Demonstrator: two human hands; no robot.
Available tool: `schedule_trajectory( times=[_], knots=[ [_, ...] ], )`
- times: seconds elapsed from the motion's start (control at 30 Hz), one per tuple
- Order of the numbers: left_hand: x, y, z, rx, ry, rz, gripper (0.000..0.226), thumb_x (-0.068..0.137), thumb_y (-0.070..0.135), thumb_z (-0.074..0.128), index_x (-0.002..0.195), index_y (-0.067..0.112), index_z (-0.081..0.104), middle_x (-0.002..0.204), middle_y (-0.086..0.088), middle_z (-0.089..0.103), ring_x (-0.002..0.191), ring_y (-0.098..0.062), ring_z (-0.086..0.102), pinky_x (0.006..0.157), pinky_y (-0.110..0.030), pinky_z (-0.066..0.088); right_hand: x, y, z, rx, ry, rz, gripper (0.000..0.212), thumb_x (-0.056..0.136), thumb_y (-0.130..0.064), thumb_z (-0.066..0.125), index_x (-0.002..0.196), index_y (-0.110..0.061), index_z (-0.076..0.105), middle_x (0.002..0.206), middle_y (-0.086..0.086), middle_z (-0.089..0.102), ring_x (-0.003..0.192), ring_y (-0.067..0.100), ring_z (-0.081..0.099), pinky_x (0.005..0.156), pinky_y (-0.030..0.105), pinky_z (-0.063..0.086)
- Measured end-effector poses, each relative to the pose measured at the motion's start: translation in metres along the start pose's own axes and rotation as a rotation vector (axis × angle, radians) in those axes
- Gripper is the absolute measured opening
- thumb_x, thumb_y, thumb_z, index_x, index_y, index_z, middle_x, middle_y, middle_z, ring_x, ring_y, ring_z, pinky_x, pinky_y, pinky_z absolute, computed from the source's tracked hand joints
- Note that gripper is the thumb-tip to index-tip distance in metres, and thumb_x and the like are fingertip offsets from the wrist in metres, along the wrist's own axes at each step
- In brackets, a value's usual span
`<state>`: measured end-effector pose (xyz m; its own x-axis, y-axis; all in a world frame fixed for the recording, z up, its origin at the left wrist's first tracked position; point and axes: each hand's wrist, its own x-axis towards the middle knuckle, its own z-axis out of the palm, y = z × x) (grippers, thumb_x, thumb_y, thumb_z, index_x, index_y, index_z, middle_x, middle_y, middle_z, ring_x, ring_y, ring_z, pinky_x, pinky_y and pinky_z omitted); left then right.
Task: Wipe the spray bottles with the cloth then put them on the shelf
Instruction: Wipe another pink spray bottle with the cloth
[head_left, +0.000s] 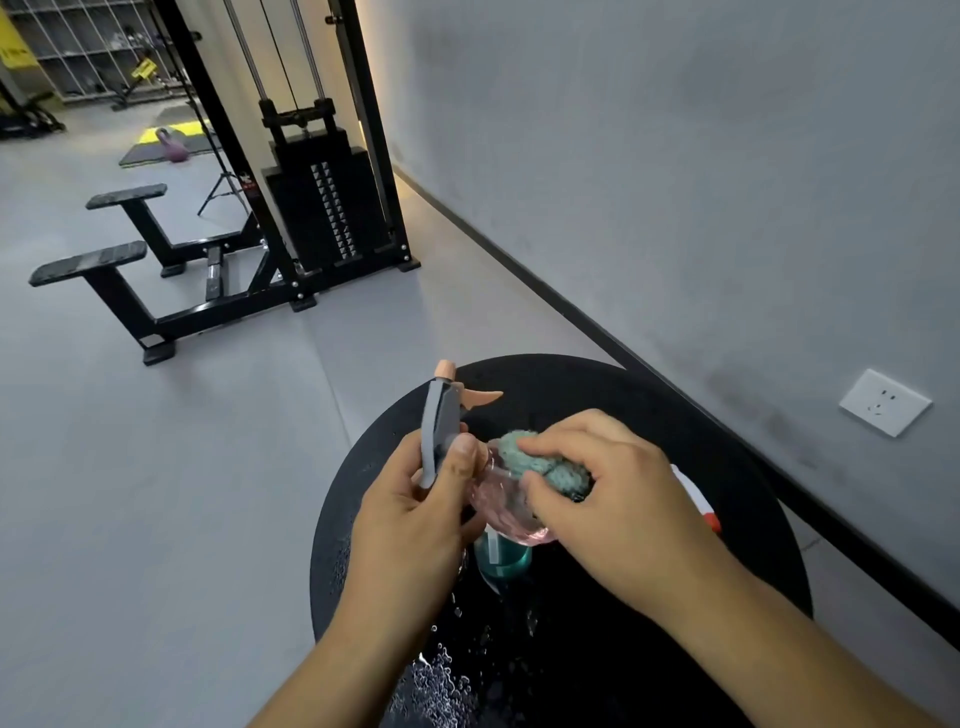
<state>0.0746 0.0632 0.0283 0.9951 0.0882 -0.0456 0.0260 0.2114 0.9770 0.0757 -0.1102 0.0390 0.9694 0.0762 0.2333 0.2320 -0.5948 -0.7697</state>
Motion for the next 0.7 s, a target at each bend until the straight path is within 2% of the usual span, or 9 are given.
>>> schedule_trajectory(
  times=[0.1,0.27,0.4,0.53,0.6,0.7],
  knots=[
    [0.001,0.003,0.003,-0.02,0.076,-0.008,0.016,0.098,0.035,0.069,0.097,0.019,0.073,0.095,-0.012,0.081,0.087,-0.027,0.082,0.068,-0.03,0.064,0.002,0.005,-0.002,0.02,0.095,0.072,0.013,0.09,-0.02,0.077,0.102,-0.024,0.076,0.108,-0.015,0.062,0.098,-0.013,0.058,0.067,0.0,0.044],
    [-0.001,0.003,0.009,-0.022,0.103,-0.023,0.012,0.096,0.036,0.071,0.095,0.025,0.074,0.09,-0.01,0.08,0.082,-0.024,0.08,0.069,-0.033,0.064,-0.006,-0.007,0.009,-0.009,0.053,-0.079,0.023,0.091,-0.023,0.078,0.112,-0.029,0.076,0.111,-0.021,0.057,0.105,-0.002,0.061,0.084,0.006,0.049],
    [-0.002,0.004,0.01,-0.093,0.143,-0.065,0.015,0.097,0.032,0.07,0.1,0.017,0.073,0.1,-0.018,0.079,0.083,-0.026,0.08,0.068,-0.031,0.065,0.002,0.002,-0.002,0.055,0.119,0.058,0.016,0.086,-0.014,0.08,0.096,-0.025,0.076,0.103,-0.015,0.061,0.095,-0.009,0.061,0.066,0.002,0.046],
    [-0.001,0.007,0.011,-0.123,0.135,-0.083,0.023,0.097,0.033,0.07,0.107,0.012,0.071,0.105,-0.022,0.077,0.086,-0.029,0.079,0.072,-0.033,0.066,0.0,-0.002,-0.005,0.134,0.134,0.022,0.023,0.09,-0.018,0.079,0.11,-0.029,0.077,0.11,-0.02,0.062,0.103,-0.01,0.06,0.072,0.001,0.047],
    [-0.002,0.007,0.012,-0.109,0.129,-0.083,0.023,0.096,0.035,0.07,0.106,0.015,0.073,0.102,-0.017,0.079,0.085,-0.027,0.079,0.073,-0.033,0.066,-0.002,-0.006,0.001,0.061,0.095,-0.046,0.025,0.092,-0.021,0.077,0.115,-0.031,0.077,0.113,-0.02,0.06,0.108,-0.005,0.06,0.078,0.002,0.048],
    [-0.002,0.007,0.012,-0.128,0.139,-0.081,0.019,0.096,0.034,0.071,0.102,0.016,0.073,0.102,-0.016,0.08,0.087,-0.03,0.079,0.073,-0.034,0.067,0.002,-0.001,0.001,0.046,0.112,0.016,0.02,0.089,-0.015,0.077,0.104,-0.028,0.078,0.107,-0.016,0.061,0.097,-0.004,0.062,0.071,0.003,0.048]
  ],
)
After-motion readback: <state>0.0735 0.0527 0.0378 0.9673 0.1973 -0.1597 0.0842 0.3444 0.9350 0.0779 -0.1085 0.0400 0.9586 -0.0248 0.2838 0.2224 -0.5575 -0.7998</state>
